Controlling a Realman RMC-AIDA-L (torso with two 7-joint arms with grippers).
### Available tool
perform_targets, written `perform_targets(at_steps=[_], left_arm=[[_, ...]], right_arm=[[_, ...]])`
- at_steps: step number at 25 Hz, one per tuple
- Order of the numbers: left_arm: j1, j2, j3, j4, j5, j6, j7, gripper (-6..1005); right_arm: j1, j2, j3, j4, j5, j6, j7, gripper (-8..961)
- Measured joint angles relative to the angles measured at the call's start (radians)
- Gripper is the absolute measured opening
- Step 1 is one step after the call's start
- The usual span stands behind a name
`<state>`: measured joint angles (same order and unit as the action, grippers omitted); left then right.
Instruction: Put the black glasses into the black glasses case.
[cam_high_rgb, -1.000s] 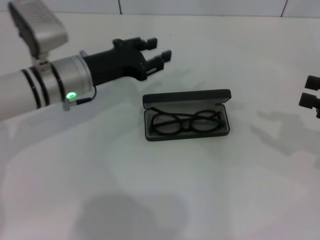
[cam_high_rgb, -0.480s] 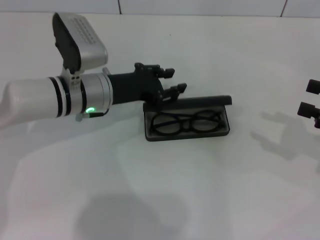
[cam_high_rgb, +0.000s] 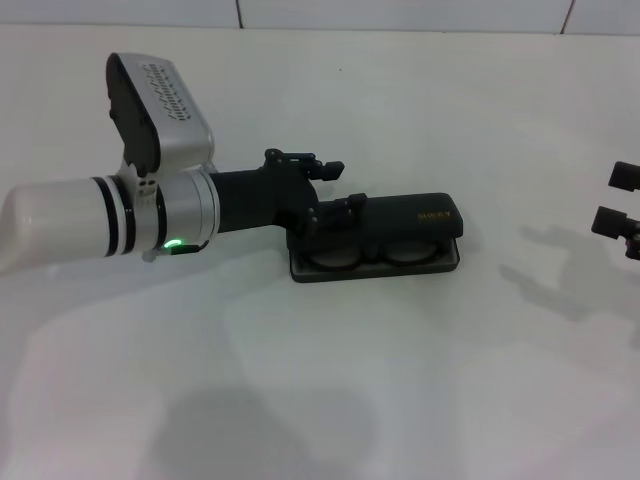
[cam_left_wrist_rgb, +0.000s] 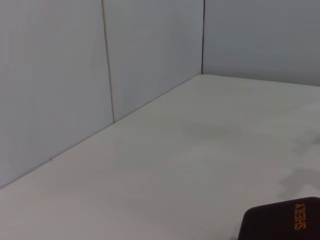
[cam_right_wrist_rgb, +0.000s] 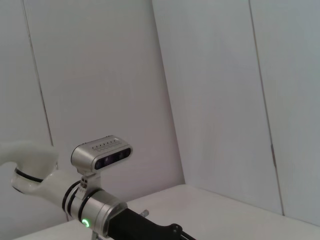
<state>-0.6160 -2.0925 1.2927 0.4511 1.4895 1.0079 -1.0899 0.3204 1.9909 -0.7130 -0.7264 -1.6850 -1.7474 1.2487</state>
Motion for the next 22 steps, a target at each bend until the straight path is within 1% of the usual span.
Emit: perform_targets(at_steps=[5,10,15,17,19,21,22], left_arm=[[0.002,0.0,0.003,0.001,0.0,0.002,0.021,500],[0.006,0.0,0.029,0.001,0.001,0.002,0.026,539],[0.013,0.0,0.036,0.013,-0.009,0.021,0.032,577],[0.027,0.0,0.027,0.028,-0.037,0.064,0.051,593],[0.047,0.005,0.016,0.046,-0.096,0.151,0.076,608],[0.059,0.014,0.004,0.057,-0.138,0.236,0.08,624],[0.065,0.022,-0.017,0.059,-0.152,0.302,0.071,631]], right_arm=[[0.004,0.004,0.0,0.005,-0.008,0.003,0.0,668],[0.005,0.007,0.001,0.005,-0.009,0.012,0.0,680],[0.006,0.006,0.001,0.006,-0.01,0.016,0.001,692],[0.007,0.006,0.001,0.006,-0.01,0.016,0.0,697],[0.01,0.008,0.001,0.006,-0.007,0.016,0.0,702],[0.019,0.011,0.002,0.01,-0.006,0.013,-0.004,707],[0.026,0.014,0.002,0.016,-0.005,0.009,-0.01,709]])
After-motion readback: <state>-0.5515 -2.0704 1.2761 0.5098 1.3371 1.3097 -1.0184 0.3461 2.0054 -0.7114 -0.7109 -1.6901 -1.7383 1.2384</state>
